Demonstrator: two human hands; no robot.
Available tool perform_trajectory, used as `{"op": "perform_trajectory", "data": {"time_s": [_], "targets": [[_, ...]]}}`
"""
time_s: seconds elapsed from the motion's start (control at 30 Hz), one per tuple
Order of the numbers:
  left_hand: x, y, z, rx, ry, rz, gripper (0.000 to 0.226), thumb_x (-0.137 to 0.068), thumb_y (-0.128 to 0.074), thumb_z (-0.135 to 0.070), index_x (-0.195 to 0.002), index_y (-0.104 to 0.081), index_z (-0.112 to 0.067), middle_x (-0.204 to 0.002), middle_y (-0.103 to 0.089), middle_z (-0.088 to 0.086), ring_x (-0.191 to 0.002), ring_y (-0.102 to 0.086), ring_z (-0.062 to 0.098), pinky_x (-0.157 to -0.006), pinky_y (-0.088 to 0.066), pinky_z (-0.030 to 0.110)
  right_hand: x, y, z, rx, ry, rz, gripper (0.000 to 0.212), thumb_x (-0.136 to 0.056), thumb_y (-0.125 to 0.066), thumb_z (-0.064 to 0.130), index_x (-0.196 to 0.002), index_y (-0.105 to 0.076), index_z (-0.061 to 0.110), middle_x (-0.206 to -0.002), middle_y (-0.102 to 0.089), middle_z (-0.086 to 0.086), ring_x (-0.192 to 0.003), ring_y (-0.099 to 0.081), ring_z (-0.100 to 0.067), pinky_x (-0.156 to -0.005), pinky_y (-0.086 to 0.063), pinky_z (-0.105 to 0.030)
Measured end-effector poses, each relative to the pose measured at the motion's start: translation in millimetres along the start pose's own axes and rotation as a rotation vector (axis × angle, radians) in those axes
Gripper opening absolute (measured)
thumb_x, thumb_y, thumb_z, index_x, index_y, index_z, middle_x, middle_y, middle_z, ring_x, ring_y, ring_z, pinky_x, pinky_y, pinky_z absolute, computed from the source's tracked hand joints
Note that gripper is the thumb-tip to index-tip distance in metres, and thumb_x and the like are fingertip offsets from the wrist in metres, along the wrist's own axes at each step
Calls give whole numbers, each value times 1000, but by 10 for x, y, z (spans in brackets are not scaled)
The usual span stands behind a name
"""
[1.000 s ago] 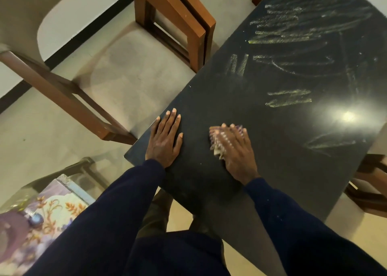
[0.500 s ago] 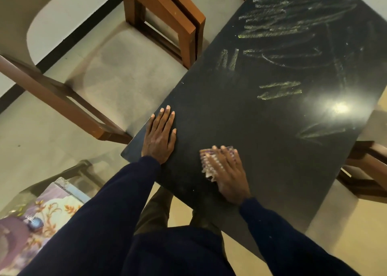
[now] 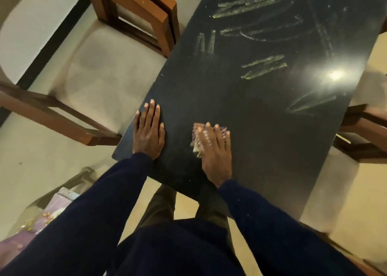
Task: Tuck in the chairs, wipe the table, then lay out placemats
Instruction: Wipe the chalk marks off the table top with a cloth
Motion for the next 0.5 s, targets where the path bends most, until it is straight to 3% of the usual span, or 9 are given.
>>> {"op": "perform_trajectory", "data": {"time_s": [0.1, 0.17, 0.37, 0.43, 0.5], "targets": [[1, -3, -10, -11, -36, 0, 63, -115, -18, -42, -169, -18, -11, -178, -9, 10, -165, -6, 30, -132, -13, 56, 603, -71, -40, -36, 246, 79, 81, -91, -74, 21, -163, -38, 16, -176, -23, -12, -165, -13, -36, -130, -15, -66], [19, -21, -32, -21, -105, 8, 62, -115, -22, -42, -170, -18, -12, -178, -8, 10, -165, -6, 31, -132, -12, 58, 669, -5, -267, -27, 306, 77, 75, -95, -71, 21, -163, -40, 16, -177, -22, -11, -165, -14, -34, -131, -11, -64], [415, -85, 123, -3, -241, 23, 60, -116, -24, -41, -169, -20, -14, -178, -13, 10, -164, -11, 31, -132, -16, 56, -134, 141, -477, 54, -201, -91, 78, -94, -60, 12, -166, -33, 18, -176, -23, -11, -164, -17, -35, -130, -15, -63], [618, -87, 197, 4, -228, 22, 60, -116, -24, -40, -169, -21, -13, -178, -14, 10, -164, -12, 31, -131, -18, 56, -224, 82, -209, 58, -197, -113, 78, -95, -58, 14, -167, -31, 19, -177, -21, -11, -164, -16, -36, -130, -13, -63], [802, -78, 267, -15, -203, 19, 60, -116, -21, -40, -169, -20, -12, -178, -12, 10, -164, -11, 32, -131, -19, 57, -31, -9, 128, 31, -95, -87, 85, -91, -69, 13, -167, -31, 21, -177, -18, -11, -164, -13, -37, -130, -12, -64]]}}
Point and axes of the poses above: each hand's wrist, its own x-axis away from the middle knuckle, its own y-axis out of the back of the hand, z = x × y, the point moved 4 cm from there along -x, towards the middle knuckle
